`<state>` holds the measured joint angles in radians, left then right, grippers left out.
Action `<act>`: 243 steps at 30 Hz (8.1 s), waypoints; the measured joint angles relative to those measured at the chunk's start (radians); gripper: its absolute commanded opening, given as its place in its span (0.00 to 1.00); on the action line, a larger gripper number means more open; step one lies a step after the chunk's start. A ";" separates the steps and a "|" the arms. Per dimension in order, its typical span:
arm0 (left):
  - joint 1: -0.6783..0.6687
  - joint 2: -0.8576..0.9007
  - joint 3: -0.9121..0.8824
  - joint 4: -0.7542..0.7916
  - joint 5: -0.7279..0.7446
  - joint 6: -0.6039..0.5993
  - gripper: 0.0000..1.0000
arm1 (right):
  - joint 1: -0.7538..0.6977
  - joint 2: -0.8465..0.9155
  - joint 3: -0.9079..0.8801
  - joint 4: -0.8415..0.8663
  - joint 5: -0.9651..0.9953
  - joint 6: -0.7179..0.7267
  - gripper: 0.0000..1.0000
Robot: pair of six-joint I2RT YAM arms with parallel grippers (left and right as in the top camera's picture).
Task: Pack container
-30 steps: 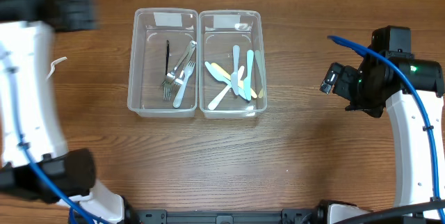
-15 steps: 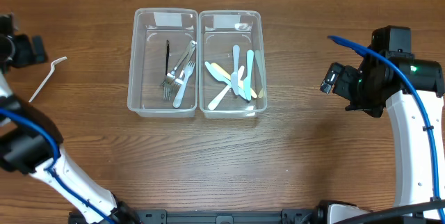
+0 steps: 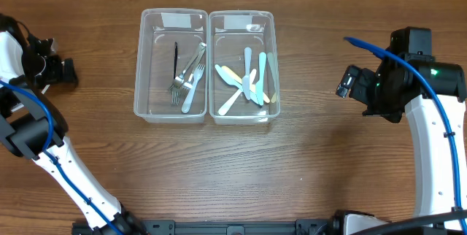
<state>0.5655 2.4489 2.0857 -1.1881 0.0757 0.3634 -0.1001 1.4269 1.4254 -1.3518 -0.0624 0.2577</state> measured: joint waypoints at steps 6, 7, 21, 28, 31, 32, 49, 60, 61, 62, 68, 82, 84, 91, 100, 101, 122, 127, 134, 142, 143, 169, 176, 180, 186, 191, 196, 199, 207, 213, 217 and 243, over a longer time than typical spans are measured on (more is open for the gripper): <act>-0.014 0.000 0.000 0.011 -0.039 0.004 0.94 | 0.000 0.000 0.000 0.007 0.000 0.000 1.00; -0.017 0.000 0.000 0.011 -0.043 0.006 0.91 | 0.000 0.000 0.000 0.007 0.000 0.000 1.00; -0.062 0.000 0.000 0.008 -0.098 0.010 0.27 | 0.000 0.000 0.000 0.006 0.000 0.000 1.00; -0.062 0.000 0.000 0.007 -0.105 0.011 0.11 | 0.000 0.000 0.000 0.006 0.000 0.000 1.00; -0.062 0.000 0.000 0.007 -0.107 0.011 0.04 | 0.000 0.000 0.000 0.006 0.000 0.000 1.00; -0.062 0.000 0.000 0.007 -0.108 0.012 0.04 | 0.000 0.000 0.000 0.006 0.000 0.000 1.00; -0.095 -0.083 -0.010 -0.080 -0.114 -0.085 0.04 | 0.000 0.000 0.000 0.029 0.000 0.000 1.00; -0.428 -0.676 0.004 -0.151 -0.115 -0.277 0.04 | 0.000 0.000 0.000 0.037 0.000 0.000 1.00; -0.476 -0.702 0.008 -0.167 -0.114 -0.302 0.04 | 0.000 0.000 0.000 0.036 0.000 0.000 1.00; -0.520 -0.718 0.009 -0.185 -0.114 -0.325 0.04 | 0.000 0.000 0.000 0.034 0.000 0.000 1.00; -0.720 -0.665 0.003 -0.207 -0.111 -0.440 0.04 | 0.000 0.000 0.000 0.032 0.000 0.000 1.00; -0.859 -0.253 -0.006 -0.185 -0.106 -0.504 0.08 | 0.000 0.000 0.000 0.026 0.000 0.000 1.00; -0.859 -0.212 -0.007 -0.196 -0.106 -0.508 0.06 | 0.000 0.000 0.000 0.025 0.000 0.000 1.00; -0.859 -0.169 -0.013 -0.205 -0.106 -0.500 0.42 | 0.000 0.000 0.000 0.024 0.000 0.000 1.00; -0.848 -0.215 -0.014 -0.180 -0.108 -0.463 0.67 | 0.000 0.000 0.000 0.033 0.000 -0.006 1.00; -0.846 -0.240 -0.014 -0.169 -0.108 -0.460 0.77 | 0.000 0.000 0.000 0.042 0.000 -0.014 1.00; -0.707 -0.661 -0.006 0.211 -0.201 -0.381 1.00 | 0.206 0.001 -0.005 0.827 -0.008 -0.131 1.00; -0.656 -0.661 -0.006 0.204 -0.238 -0.383 1.00 | 0.206 0.001 -0.005 0.755 0.034 -0.164 1.00; -0.642 -0.687 -0.061 0.164 -0.249 -0.406 1.00 | 0.206 -0.018 -0.005 0.681 0.127 -0.180 1.00; -0.642 -0.951 -0.356 0.254 -0.253 -0.417 1.00 | 0.206 -0.216 -0.037 0.588 0.167 -0.180 1.00; -0.642 -1.007 -0.411 0.291 -0.253 -0.417 1.00 | 0.207 -0.244 -0.054 0.587 0.167 -0.180 1.00; -0.723 -1.905 -1.210 0.376 -0.412 -0.421 1.00 | 0.395 -1.138 -0.588 0.341 0.300 -0.082 1.00; -0.723 -1.905 -1.210 0.261 -0.417 -0.421 1.00 | 0.396 -1.138 -0.589 0.287 0.303 -0.076 1.00; -0.723 -1.905 -1.210 0.216 -0.418 -0.421 1.00 | 0.395 -1.138 -0.589 0.261 0.303 -0.075 1.00; -0.723 -1.905 -1.210 0.187 -0.418 -0.421 1.00 | 0.396 -1.138 -0.590 0.234 0.303 -0.075 1.00; -0.723 -1.905 -1.210 0.187 -0.418 -0.421 1.00 | 0.395 -1.138 -0.590 0.232 0.303 -0.075 1.00; -0.723 -1.905 -1.210 0.187 -0.418 -0.421 1.00 | 0.322 -1.138 -0.590 0.230 0.297 -0.075 1.00; -0.723 -1.905 -1.210 0.187 -0.418 -0.421 1.00 | 0.267 -1.138 -0.592 0.262 0.294 -0.075 1.00; -0.723 -1.905 -1.210 0.186 -0.420 -0.421 1.00 | 0.222 -1.302 -0.774 0.581 0.283 -0.099 1.00; -0.723 -1.905 -1.210 0.185 -0.421 -0.421 1.00 | 0.204 -1.411 -1.034 0.890 0.251 -0.102 1.00; -0.723 -1.905 -1.210 0.185 -0.421 -0.421 1.00 | 0.204 -1.411 -1.146 1.083 0.243 -0.140 1.00; -0.723 -1.905 -1.210 0.185 -0.421 -0.421 1.00 | 0.161 -1.412 -1.408 1.280 0.242 -0.311 1.00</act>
<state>-0.1577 0.5438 0.8753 -1.0027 -0.3454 -0.0574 0.0605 0.0147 0.0177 -0.0715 0.1795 -0.0528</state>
